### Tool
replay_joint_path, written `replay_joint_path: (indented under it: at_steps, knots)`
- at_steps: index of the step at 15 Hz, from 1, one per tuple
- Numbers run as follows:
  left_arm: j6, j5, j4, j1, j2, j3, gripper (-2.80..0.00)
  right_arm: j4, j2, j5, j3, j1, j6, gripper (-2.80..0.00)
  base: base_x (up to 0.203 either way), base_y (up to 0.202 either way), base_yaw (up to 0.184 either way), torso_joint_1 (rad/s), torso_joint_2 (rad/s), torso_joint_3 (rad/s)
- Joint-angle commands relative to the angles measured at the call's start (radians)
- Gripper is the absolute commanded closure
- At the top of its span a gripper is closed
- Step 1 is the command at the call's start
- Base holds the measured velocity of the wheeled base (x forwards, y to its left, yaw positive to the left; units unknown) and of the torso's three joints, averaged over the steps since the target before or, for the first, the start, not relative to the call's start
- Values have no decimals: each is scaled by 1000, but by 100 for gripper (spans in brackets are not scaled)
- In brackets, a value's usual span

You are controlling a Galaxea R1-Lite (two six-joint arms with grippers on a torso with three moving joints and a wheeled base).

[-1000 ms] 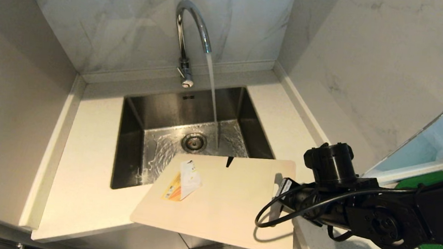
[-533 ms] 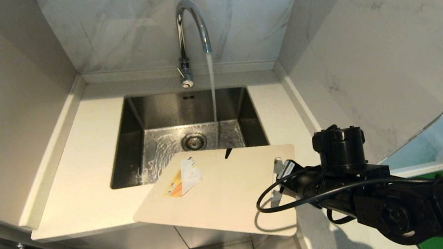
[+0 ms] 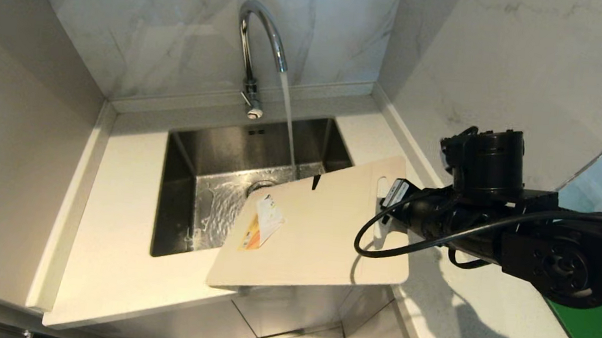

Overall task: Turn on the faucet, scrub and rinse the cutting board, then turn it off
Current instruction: Pick up the cutting board

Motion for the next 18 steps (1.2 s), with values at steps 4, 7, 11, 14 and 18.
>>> replay_joint_path:
  at_steps: [4, 7, 11, 14, 18]
  knots:
    - [-1, 1, 1, 0, -2, 1, 0, -4, -25, -5, -67, -4, -13, 0, 0, 0, 0, 0, 0, 0]
    - [-1, 1, 1, 0, -2, 0, 0, -5, -26, -4, -105, -4, -2, 0, 0, 0, 0, 0, 0, 0]
    - [-1, 1, 1, 0, -3, 0, 0, -4, -37, -1, -98, -3, 24, 0, 0, 0, 0, 0, 0, 0]
    - [-1, 1, 1, 0, -3, 0, 0, -3, -57, 3, -93, -4, 53, 0, 0, 0, 0, 0, 0, 0]
    - [-1, 1, 1, 0, -3, 1, 0, -6, -53, 4, -152, -4, 103, 0, 0, 0, 0, 0, 0, 0]
